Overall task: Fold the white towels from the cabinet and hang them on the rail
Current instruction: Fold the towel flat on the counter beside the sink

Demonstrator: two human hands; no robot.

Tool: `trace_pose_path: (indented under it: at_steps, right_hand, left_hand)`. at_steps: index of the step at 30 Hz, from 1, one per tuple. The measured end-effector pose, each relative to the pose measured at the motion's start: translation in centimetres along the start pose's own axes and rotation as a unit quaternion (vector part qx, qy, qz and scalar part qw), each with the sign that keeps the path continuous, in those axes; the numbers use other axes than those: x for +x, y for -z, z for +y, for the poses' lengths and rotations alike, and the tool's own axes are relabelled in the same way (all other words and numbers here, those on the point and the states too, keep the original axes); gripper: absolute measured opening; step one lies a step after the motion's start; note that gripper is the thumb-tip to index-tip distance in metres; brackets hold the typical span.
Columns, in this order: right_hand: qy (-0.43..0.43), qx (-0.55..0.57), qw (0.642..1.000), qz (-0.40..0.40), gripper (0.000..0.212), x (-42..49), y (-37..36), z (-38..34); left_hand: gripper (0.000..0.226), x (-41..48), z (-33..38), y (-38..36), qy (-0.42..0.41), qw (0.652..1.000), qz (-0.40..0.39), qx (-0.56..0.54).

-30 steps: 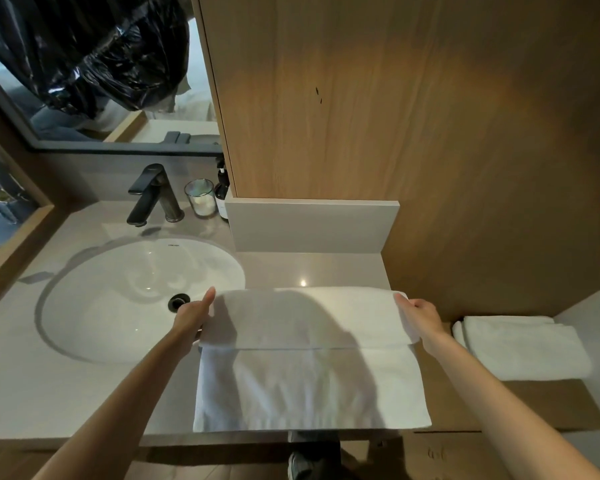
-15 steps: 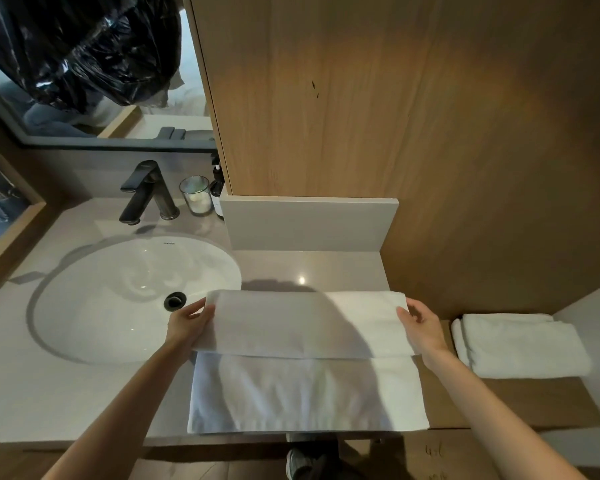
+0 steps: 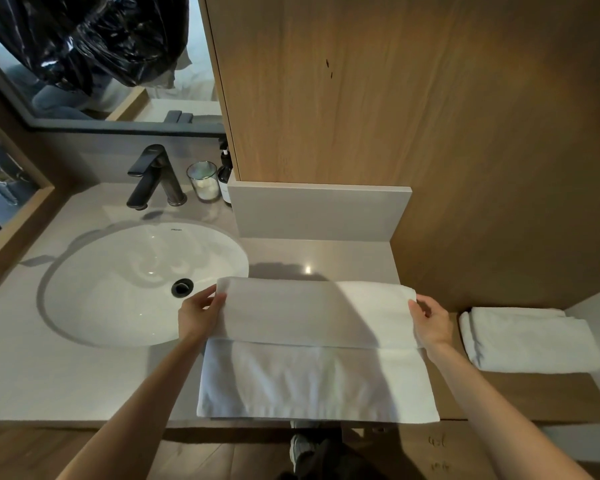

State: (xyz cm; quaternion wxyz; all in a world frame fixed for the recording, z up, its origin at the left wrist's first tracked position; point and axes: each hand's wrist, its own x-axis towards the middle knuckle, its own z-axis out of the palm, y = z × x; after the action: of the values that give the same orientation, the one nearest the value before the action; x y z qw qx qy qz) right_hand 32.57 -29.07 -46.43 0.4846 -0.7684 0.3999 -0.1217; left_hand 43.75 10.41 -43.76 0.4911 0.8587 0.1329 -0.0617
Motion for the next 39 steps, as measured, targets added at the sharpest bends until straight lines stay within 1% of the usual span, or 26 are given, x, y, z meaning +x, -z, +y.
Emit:
trace_pose_path:
  at_steps: [4, 6, 7, 8, 9, 11, 12, 14, 15, 17, 18, 19, 21, 23, 27, 32, 34, 39]
  right_hand:
    - [-0.043, 0.033, 0.998, 0.012, 0.019, 0.2, -0.1, -0.3]
    - [-0.037, 0.006, 0.999, 0.015, 0.021, -0.2, 0.1, -0.6]
    - [-0.021, -0.034, 0.999, 0.015, 0.022, -0.6, 0.2, -0.9]
    - [0.004, -0.09, 0.996, 0.025, 0.026, -1.2, 0.2, -1.3]
    - [0.04, -0.15, 0.987, 0.048, 0.031, -1.7, 0.1, -1.6]
    - [0.153, -0.246, 0.951, 0.105, 0.039, -2.8, -0.4, -2.3]
    - [0.225, -0.267, 0.931, 0.111, 0.038, -3.5, -1.0, -2.8]
    - [0.348, -0.273, 0.894, 0.063, 0.035, -5.0, -3.0, -3.6]
    - [0.387, -0.276, 0.879, 0.027, 0.039, -5.9, -4.5, -3.9]
    - [0.408, -0.309, 0.857, -0.057, 0.049, -7.8, -7.6, -4.1]
    - [0.402, -0.341, 0.845, -0.088, 0.052, -8.5, -8.9, -4.3]
    - [0.387, -0.37, 0.838, -0.108, 0.055, -9.0, -9.8, -4.4]
    - [0.355, -0.412, 0.83, -0.122, 0.058, -9.4, -10.6, -4.4]
    - [0.352, -0.43, 0.823, -0.121, 0.059, -9.0, -10.5, -4.0]
    - [0.355, -0.444, 0.809, -0.147, 0.056, -8.0, -9.5, -3.5]
    - [0.314, -0.483, 0.804, -0.148, 0.058, -5.6, -6.2, -2.6]
    - [0.293, -0.495, 0.806, -0.14, 0.059, -5.0, -4.8, -2.0]
    - [0.255, -0.482, 0.827, -0.137, 0.064, -4.5, -2.3, -1.3]
  left_hand:
    - [0.03, -0.5, -0.4, -0.7, -0.037, 0.999, 0.039, 0.003]
    - [0.032, -0.6, -0.4, -0.8, -0.043, 0.997, 0.054, 0.03]
    - [0.034, -0.8, -0.3, -0.8, -0.044, 0.995, 0.065, 0.054]
    - [0.037, -0.9, -0.2, -0.9, -0.052, 0.992, 0.08, 0.088]
    - [0.04, -1.1, -0.2, -1.0, -0.081, 0.983, 0.103, 0.132]
    - [0.043, -1.6, 0.1, -1.6, -0.197, 0.945, 0.135, 0.222]
    - [0.043, -2.0, 0.3, -2.2, -0.263, 0.922, 0.134, 0.251]
    - [0.04, -3.0, 1.2, -4.0, -0.364, 0.882, 0.079, 0.288]
    - [0.044, -3.7, 1.7, -5.2, -0.391, 0.867, 0.032, 0.307]
    - [0.052, -5.0, 2.7, -7.7, -0.413, 0.835, -0.065, 0.358]
    - [0.056, -5.4, 2.9, -8.7, -0.413, 0.818, -0.103, 0.388]
    - [0.059, -5.8, 3.0, -9.4, -0.4, 0.809, -0.133, 0.41]
    - [0.06, -5.9, 2.4, -10.3, -0.352, 0.817, -0.157, 0.429]
    - [0.059, -5.7, 2.0, -10.3, -0.333, 0.821, -0.146, 0.441]
    - [0.059, -5.4, 2.1, -9.4, -0.309, 0.827, -0.133, 0.449]
    - [0.059, -4.7, 0.9, -7.0, -0.263, 0.859, -0.089, 0.431]
    - [0.059, -4.5, 0.0, -6.0, -0.255, 0.867, -0.07, 0.423]
    - [0.061, -4.6, -0.9, -4.6, -0.252, 0.881, -0.05, 0.396]
